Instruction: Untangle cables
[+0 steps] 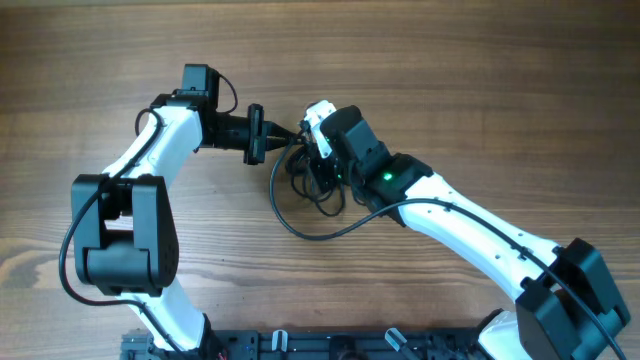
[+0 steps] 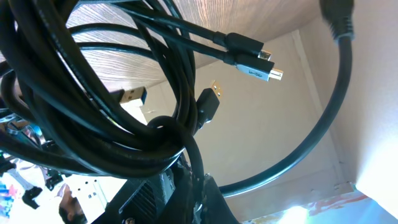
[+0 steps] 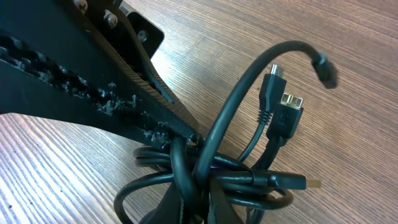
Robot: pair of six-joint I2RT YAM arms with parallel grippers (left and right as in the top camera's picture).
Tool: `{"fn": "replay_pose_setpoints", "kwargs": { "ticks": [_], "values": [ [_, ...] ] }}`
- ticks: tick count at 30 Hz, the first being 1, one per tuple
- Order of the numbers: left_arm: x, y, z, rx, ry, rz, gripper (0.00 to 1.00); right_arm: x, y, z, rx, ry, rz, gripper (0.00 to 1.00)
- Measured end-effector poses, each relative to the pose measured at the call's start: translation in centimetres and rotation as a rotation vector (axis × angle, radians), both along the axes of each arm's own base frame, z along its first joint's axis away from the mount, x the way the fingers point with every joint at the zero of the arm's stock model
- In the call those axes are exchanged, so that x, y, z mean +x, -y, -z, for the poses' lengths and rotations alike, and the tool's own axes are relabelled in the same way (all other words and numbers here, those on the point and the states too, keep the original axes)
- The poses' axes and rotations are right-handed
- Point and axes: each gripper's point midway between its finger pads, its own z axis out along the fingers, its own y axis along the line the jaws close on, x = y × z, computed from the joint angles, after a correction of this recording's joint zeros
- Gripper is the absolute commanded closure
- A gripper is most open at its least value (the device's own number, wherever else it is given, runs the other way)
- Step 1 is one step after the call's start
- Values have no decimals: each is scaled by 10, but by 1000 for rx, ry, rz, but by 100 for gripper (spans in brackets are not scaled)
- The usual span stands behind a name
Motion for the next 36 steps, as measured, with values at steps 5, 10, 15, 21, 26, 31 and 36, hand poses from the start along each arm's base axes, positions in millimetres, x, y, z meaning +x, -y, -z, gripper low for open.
{"fn": "replay_pose_setpoints", "kwargs": {
  "ticks": [5,10,15,21,26,31,36],
  "values": [
    [2,0,1,7,3,-4,96,-3,-2,1,8,-13,-17,96],
    [7,4,4,28,27,-7,96,-6,0,4,10,-42,-38,96],
    [2,10,8,49,-7,-1,96,-18,7,3,-14,-75,-70,96],
    [10,6,13,87,14,-22,96,-63,13,-6,-26,-172,-225,96],
    [21,-14,18,128,13,-83,96,-110,14,-4,-46,-264,-426,96],
    [20,-16,20,138,-2,-89,96,-106,8,-8,-35,-208,-470,96],
    [17,-14,18,123,-16,-83,96,-68,-8,-30,27,-45,-382,96]
  ]
}}
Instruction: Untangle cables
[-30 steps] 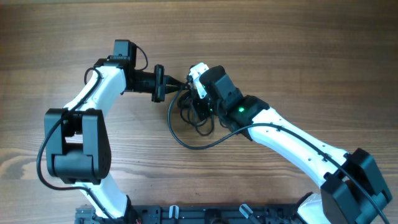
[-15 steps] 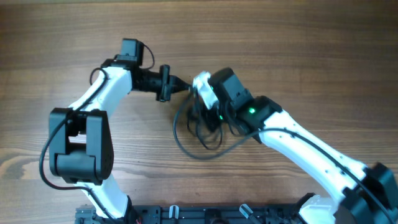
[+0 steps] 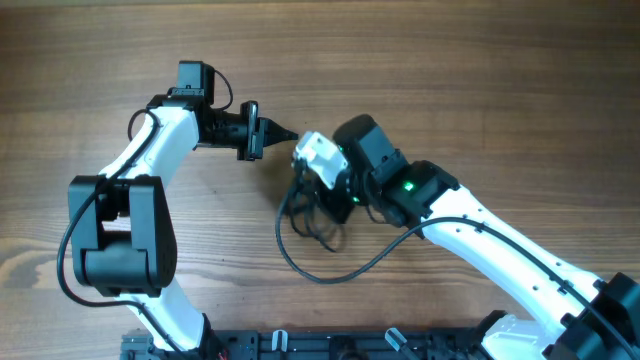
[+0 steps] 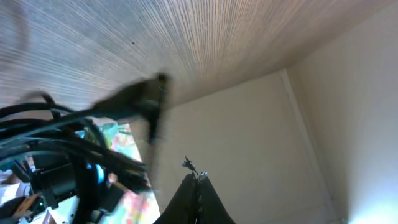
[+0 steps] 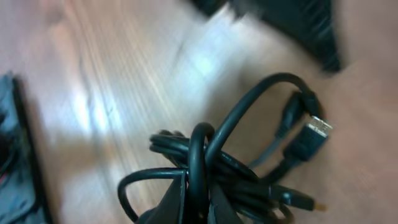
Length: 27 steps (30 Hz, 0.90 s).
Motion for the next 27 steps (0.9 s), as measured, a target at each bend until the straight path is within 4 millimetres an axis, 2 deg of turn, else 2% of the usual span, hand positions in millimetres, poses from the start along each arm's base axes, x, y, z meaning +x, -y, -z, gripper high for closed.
{"fn": "replay_pose_setpoints", "kwargs": {
  "ticks": [3,6,10,12,14,17,22,27],
  "values": [
    [-1,2,-4,-26,3,8,95,19,0,-7,9,63,76,96],
    [-2,4,-10,-61,15,22,94,29,2,-9,7,88,127,96],
    [-4,6,-15,-95,21,33,87,40,8,6,-34,78,205,96],
    [-4,7,-17,-106,23,38,80,46,11,15,-58,72,246,96],
    [-5,8,-18,-113,27,41,78,52,13,21,-71,75,278,96],
    [-5,8,-19,-116,26,42,75,62,15,19,-65,99,328,96],
    [-5,8,-19,-120,26,43,70,69,17,15,-46,108,375,96],
    [-5,8,-20,-122,27,44,69,66,13,15,-28,91,360,96]
  ]
}}
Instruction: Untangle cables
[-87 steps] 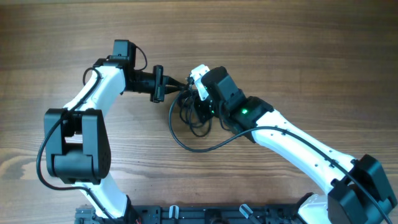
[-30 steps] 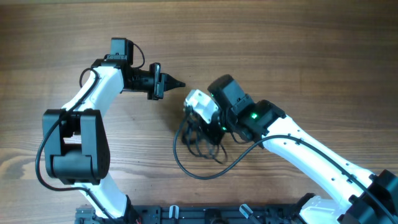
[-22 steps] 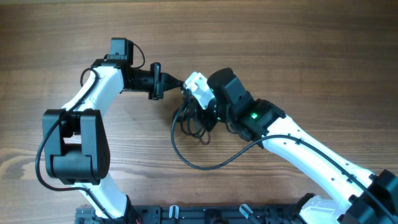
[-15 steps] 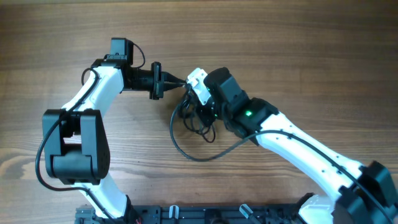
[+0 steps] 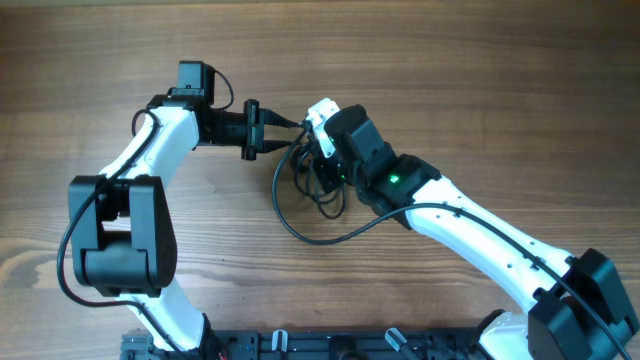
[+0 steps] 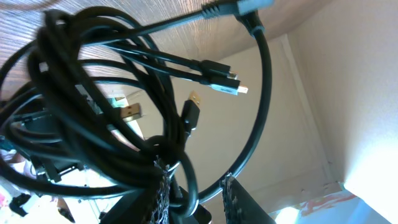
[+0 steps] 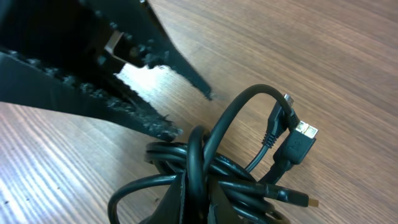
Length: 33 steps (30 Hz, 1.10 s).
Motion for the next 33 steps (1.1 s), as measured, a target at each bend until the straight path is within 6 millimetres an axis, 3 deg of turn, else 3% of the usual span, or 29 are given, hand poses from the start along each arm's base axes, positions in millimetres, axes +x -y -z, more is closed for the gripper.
{"fn": "replay_pose_setpoints", "kwargs": {
  "ticks": [13,17,33],
  "values": [
    [-1,1,-2,-11,1,4,82,-4,-7,9,19,-41,-32,95],
    [-1,1,-3,-20,2,6,82,-4,-7,17,10,-55,-34,95],
    [2,-1,-6,-26,15,2,76,2,-10,12,26,-24,-27,95]
  ]
}}
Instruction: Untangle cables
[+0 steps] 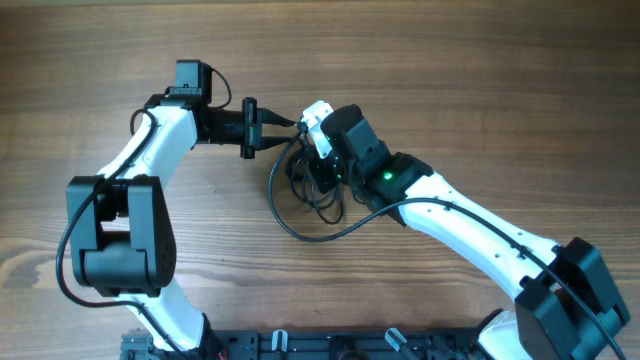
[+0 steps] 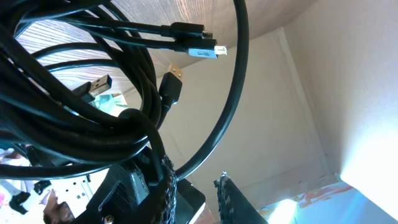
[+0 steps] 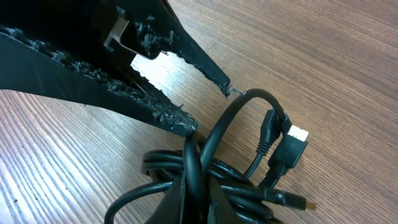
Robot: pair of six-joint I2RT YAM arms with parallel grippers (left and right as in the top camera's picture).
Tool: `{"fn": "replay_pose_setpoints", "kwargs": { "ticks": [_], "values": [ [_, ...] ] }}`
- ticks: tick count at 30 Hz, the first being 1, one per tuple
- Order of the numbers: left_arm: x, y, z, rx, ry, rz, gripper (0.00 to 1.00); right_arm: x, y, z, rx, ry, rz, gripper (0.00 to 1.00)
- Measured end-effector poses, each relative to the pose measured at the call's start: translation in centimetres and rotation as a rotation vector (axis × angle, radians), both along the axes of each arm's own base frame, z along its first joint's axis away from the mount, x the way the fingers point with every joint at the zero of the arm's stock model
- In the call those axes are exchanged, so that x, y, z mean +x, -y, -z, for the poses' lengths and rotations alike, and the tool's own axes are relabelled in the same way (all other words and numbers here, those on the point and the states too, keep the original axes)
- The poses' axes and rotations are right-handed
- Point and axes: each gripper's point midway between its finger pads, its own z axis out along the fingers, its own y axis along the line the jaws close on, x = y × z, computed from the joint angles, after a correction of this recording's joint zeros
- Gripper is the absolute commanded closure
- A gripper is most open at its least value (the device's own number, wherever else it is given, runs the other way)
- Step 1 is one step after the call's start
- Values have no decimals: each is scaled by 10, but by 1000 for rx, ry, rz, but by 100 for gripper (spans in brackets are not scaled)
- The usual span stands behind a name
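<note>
A knot of black cables (image 1: 298, 192) lies mid-table, one long loop trailing toward the front. My right gripper (image 1: 322, 176) is shut on a strand at the knot's centre (image 3: 198, 168), its fingers pinching it in the right wrist view (image 3: 200, 186). Several plugs stick out, among them a flat USB end (image 3: 292, 146). My left gripper (image 1: 288, 127) reaches in from the left, open. In the left wrist view its jaws (image 2: 194, 173) stand apart, and a curved cable loop (image 2: 233, 106) runs down toward the gap by the left finger.
Wooden table (image 1: 480, 70) all round. A black rail with clips (image 1: 330, 345) runs along the front edge. Both arms meet at the knot, the left arm's base at the front left (image 1: 120, 250).
The knot sits closer to my left gripper. The curved loop now reaches down to its open jaws. The right gripper keeps its hold and has shifted slightly.
At first both grippers were shut at the knot, close together. Then the left gripper was shut on nothing and the right held the knot away to the right. Later the left stood open with the knot back beside it, and now a loop lies at its jaws.
</note>
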Motion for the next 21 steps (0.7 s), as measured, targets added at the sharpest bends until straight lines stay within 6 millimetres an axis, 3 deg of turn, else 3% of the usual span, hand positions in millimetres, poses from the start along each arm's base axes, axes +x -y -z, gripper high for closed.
{"fn": "replay_pose_setpoints", "kwargs": {
  "ticks": [11,21],
  "values": [
    [0,0,0,1,-2,-1,83,10,2,-6,-3,47,34,95],
    [0,0,0,0,5,3,74,9,0,-6,9,40,22,94]
  ]
}}
